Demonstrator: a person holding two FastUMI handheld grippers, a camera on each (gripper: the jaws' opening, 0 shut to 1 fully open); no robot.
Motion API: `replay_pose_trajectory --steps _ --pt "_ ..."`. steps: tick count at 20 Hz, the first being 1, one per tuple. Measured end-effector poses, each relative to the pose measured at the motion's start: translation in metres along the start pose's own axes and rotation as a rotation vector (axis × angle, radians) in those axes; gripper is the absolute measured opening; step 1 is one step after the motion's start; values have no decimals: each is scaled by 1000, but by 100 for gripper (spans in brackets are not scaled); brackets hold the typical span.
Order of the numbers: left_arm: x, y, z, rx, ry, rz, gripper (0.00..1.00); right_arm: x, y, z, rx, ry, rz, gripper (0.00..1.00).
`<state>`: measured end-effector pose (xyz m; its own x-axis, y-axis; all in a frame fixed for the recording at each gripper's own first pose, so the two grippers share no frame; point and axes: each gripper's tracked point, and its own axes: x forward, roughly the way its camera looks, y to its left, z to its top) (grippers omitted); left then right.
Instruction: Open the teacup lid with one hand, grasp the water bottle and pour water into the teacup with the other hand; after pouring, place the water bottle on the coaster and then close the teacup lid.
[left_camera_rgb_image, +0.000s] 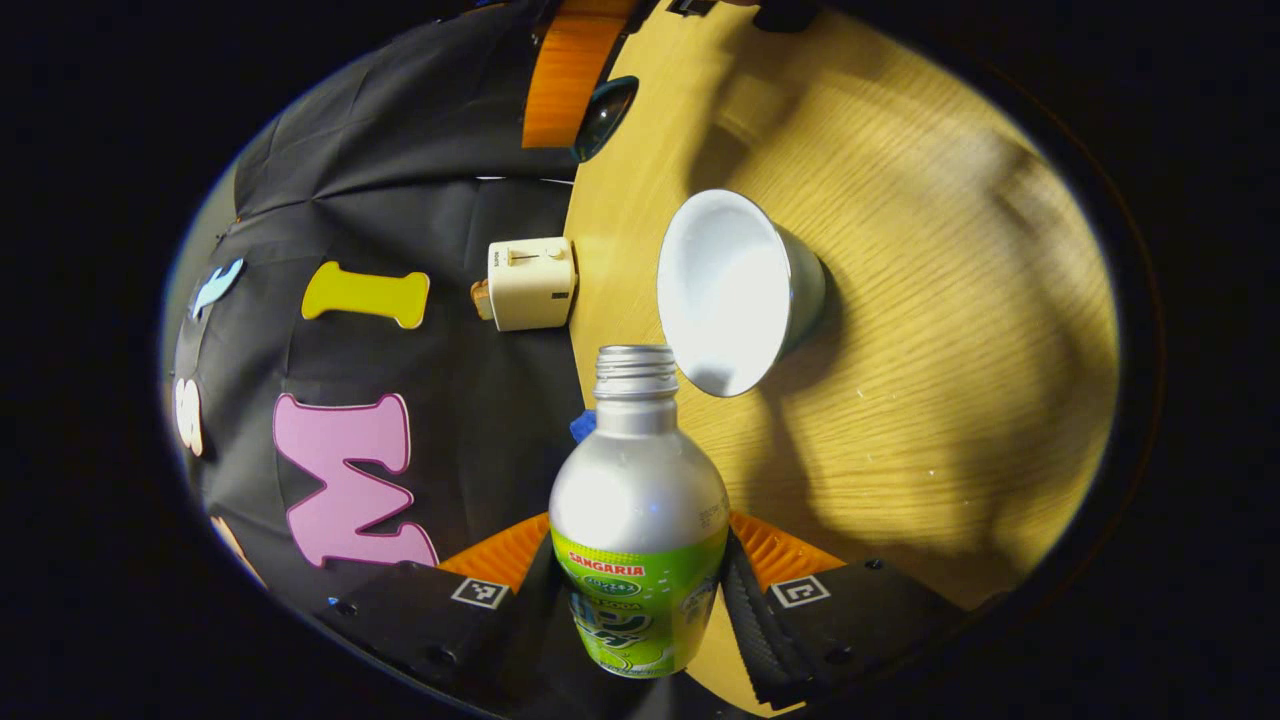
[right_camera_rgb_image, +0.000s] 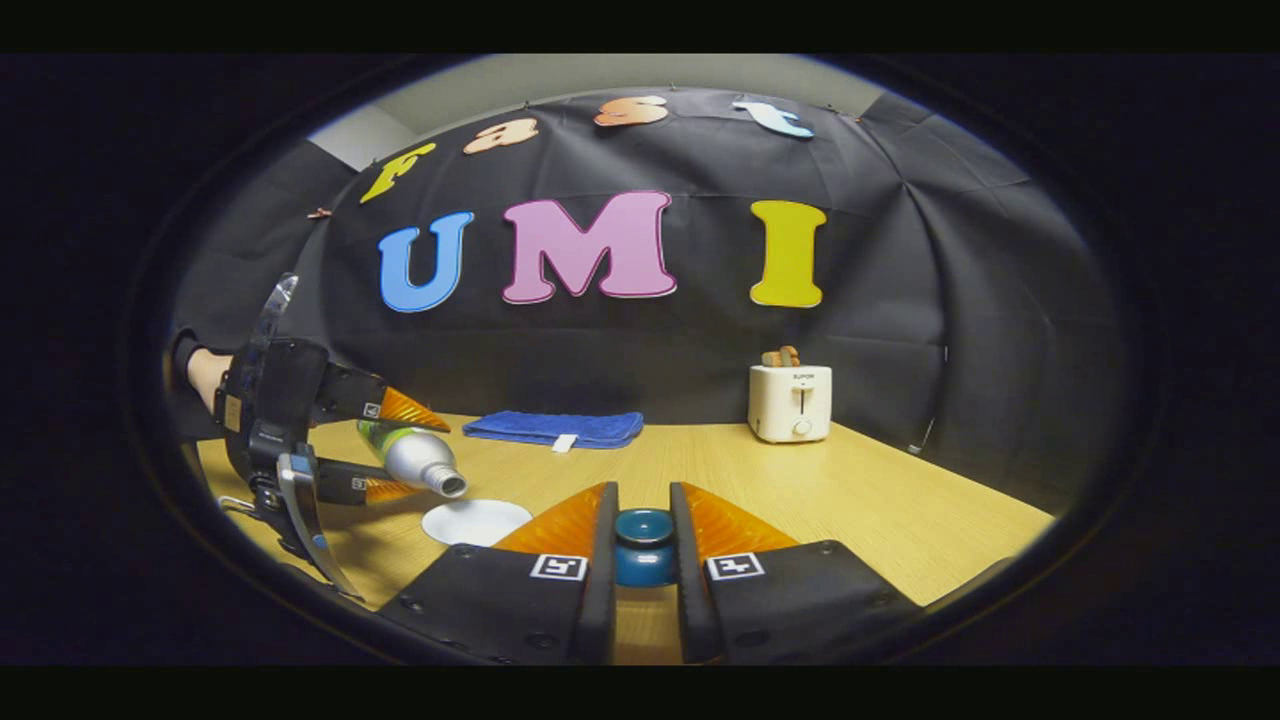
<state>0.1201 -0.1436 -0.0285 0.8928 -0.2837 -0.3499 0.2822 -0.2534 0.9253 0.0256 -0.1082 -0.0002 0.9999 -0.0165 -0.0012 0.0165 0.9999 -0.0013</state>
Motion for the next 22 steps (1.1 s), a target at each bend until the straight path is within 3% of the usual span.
replay_pose_trajectory --steps 5,6,8,9,10,11,16,17,19,20,22 --pt "-2 2 2 78 19 -31 80 0 0 -1 0 0 1 29" --pt "-3 5 4 98 21 -28 80 0 0 0 0 0 1 34" --pt "-5 3 5 114 23 -41 80 0 0 -1 0 0 1 34" --pt "-6 0 4 124 27 -51 80 0 -1 -1 0 0 1 29" --pt "-9 0 4 143 28 -56 80 0 -1 0 0 0 1 34" --pt "-10 0 4 165 32 -55 80 0 -1 0 0 0 1 29" --pt "-8 1 0 239 48 -53 80 0 0 0 0 0 1 29" --pt "-8 0 0 255 52 -53 80 0 0 0 0 0 2 34" --pt "-9 -2 -1 274 58 -60 80 0 -1 -1 -1 0 2 29" --pt "-10 1 -1 286 62 -61 80 0 -1 0 -1 0 1 34" --pt "-10 0 -3 311 71 -57 80 0 -1 0 -1 0 2 34"
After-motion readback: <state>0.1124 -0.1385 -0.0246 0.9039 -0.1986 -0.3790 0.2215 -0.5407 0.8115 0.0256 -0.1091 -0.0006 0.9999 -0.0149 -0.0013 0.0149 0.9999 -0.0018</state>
